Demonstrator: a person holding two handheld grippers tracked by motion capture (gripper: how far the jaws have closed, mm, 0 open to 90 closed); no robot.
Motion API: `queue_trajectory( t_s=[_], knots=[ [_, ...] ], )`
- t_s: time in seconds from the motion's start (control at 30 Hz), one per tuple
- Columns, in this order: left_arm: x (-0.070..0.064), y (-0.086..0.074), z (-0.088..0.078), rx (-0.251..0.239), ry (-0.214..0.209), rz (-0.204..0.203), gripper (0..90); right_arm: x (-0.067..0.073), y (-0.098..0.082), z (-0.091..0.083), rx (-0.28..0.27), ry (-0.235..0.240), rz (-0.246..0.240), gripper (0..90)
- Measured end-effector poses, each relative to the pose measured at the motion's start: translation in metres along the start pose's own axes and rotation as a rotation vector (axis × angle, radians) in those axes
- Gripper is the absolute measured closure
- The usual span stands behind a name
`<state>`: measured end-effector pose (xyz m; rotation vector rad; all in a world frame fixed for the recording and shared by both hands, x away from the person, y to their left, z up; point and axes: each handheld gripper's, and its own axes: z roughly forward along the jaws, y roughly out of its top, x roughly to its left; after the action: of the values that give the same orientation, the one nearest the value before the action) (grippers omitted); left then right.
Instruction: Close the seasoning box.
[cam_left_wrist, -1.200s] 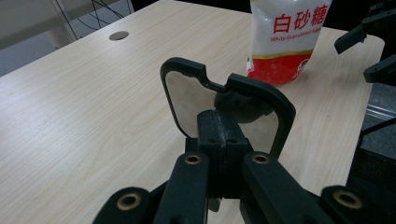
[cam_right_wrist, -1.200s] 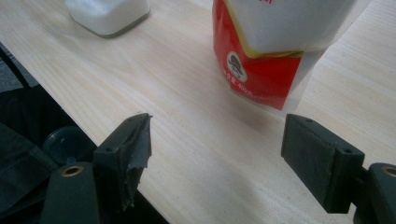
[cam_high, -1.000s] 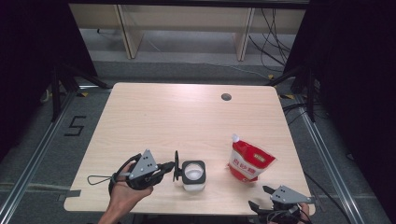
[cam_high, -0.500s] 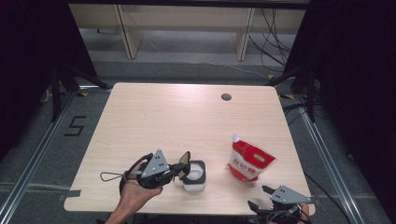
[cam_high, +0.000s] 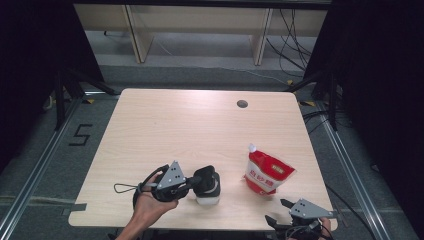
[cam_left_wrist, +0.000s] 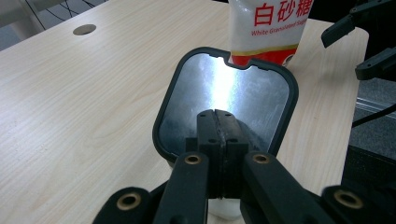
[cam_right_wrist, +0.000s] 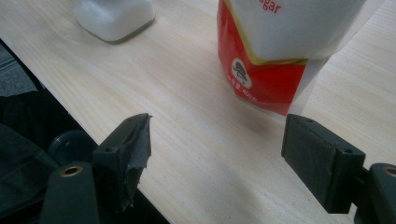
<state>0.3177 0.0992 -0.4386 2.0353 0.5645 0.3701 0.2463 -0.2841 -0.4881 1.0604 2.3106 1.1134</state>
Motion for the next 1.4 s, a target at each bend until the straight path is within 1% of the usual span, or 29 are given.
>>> queue_trajectory(
  t_s=[0.03,0.07,0.13,0.17,0.2,0.27,0.33,0.47,0.53,0.57,0.6,0.63,0.67,0.7,0.73,0.77,0.8,0.83,0.87,0.97,1.0,1.07,1.2,1.23,1.27,1.3,1.33,1.37,1.4],
  knots=[
    [0.000,0.000,0.001,0.009,0.005,0.012,89.0,0.000,0.000,0.000,0.000,0.000,0.001,24.9],
    [-0.001,0.000,0.003,0.003,-0.002,-0.006,89.0,0.000,0.000,0.000,0.000,0.000,0.001,24.9],
    [-0.001,0.000,0.005,0.006,-0.009,0.005,89.0,0.000,0.000,0.000,0.000,0.000,-0.001,24.9],
    [-0.002,0.000,0.006,0.016,-0.006,-0.001,89.0,0.000,0.000,0.000,-0.001,0.002,-0.004,24.9],
    [-0.002,0.000,0.007,0.018,-0.006,0.009,89.0,0.000,0.000,0.000,0.003,0.006,-0.005,24.9],
    [-0.003,-0.001,0.010,0.025,-0.014,0.002,89.0,0.000,0.000,0.001,0.004,0.013,-0.004,24.9],
    [-0.003,-0.002,0.012,0.034,-0.016,0.015,89.0,0.000,0.000,0.000,0.004,0.013,-0.004,24.9],
    [-0.004,-0.003,0.014,0.016,-0.020,-0.002,88.9,0.000,0.000,0.000,0.005,0.012,-0.002,24.9],
    [-0.004,-0.003,0.013,0.018,-0.019,-0.015,88.8,0.000,0.000,0.000,0.005,0.012,-0.002,24.9],
    [-0.003,-0.003,0.013,0.019,-0.024,-0.007,88.4,0.000,0.000,0.001,0.004,0.013,-0.006,24.8],
    [-0.002,-0.003,0.013,0.019,-0.024,-0.012,87.7,0.000,0.000,0.001,0.003,0.013,-0.007,24.9],
    [-0.003,-0.003,0.012,0.017,-0.019,-0.029,86.7,0.000,0.000,0.001,0.001,0.023,-0.005,24.8],
    [-0.002,-0.003,0.012,0.016,-0.020,-0.024,85.1,-0.001,0.000,0.001,0.006,0.046,-0.004,24.9],
    [-0.001,-0.003,0.011,0.009,-0.030,-0.035,83.2,-0.001,0.000,0.001,0.007,0.040,-0.008,24.8],
    [-0.002,-0.003,0.009,0.011,-0.021,-0.042,81.5,-0.001,0.000,0.001,0.008,0.040,-0.007,24.8],
    [-0.001,-0.003,0.009,-0.001,-0.031,-0.038,78.9,-0.001,0.000,0.001,0.008,0.040,-0.007,24.8],
    [0.000,-0.002,0.007,0.001,-0.029,-0.041,76.8,-0.001,0.000,0.001,0.009,0.040,-0.008,24.8],
    [-0.001,-0.003,0.006,-0.009,-0.033,-0.062,74.8,-0.001,0.000,0.001,0.009,0.040,-0.007,24.8],
    [0.001,-0.003,0.005,-0.014,-0.039,-0.061,72.0,-0.001,0.000,0.001,0.009,0.041,-0.008,24.8],
    [0.001,-0.004,0.002,-0.015,-0.033,-0.081,63.2,-0.001,0.000,0.001,0.009,0.041,-0.009,24.7],
    [0.002,-0.004,0.000,-0.019,-0.032,-0.077,59.2,-0.001,0.000,0.001,0.008,0.041,-0.008,24.7],
    [0.003,-0.006,-0.003,-0.038,-0.035,-0.098,51.8,-0.001,0.000,0.001,0.009,0.041,-0.008,24.6],
    [0.005,-0.008,-0.008,-0.036,-0.019,-0.116,38.9,-0.001,0.000,0.001,0.009,0.043,-0.010,24.6],
    [0.007,-0.012,-0.011,-0.051,-0.021,-0.127,36.3,-0.001,0.000,0.001,0.009,0.042,-0.007,24.5],
    [0.007,-0.013,-0.014,-0.045,-0.014,-0.145,34.7,-0.001,0.000,0.001,0.010,0.041,-0.008,24.5],
    [0.008,-0.016,-0.016,-0.040,-0.014,-0.149,33.4,-0.001,0.000,0.001,0.010,0.041,-0.007,24.5],
    [0.008,-0.018,-0.018,-0.037,-0.001,-0.158,32.4,-0.001,0.000,0.001,0.009,0.042,-0.007,24.5],
    [0.010,-0.020,-0.021,-0.028,-0.005,-0.142,31.6,-0.001,0.000,0.001,0.007,0.042,-0.007,24.5],
    [0.010,-0.022,-0.022,-0.023,0.000,-0.163,30.9,-0.001,0.000,0.001,0.007,0.042,-0.006,24.5]
  ],
)
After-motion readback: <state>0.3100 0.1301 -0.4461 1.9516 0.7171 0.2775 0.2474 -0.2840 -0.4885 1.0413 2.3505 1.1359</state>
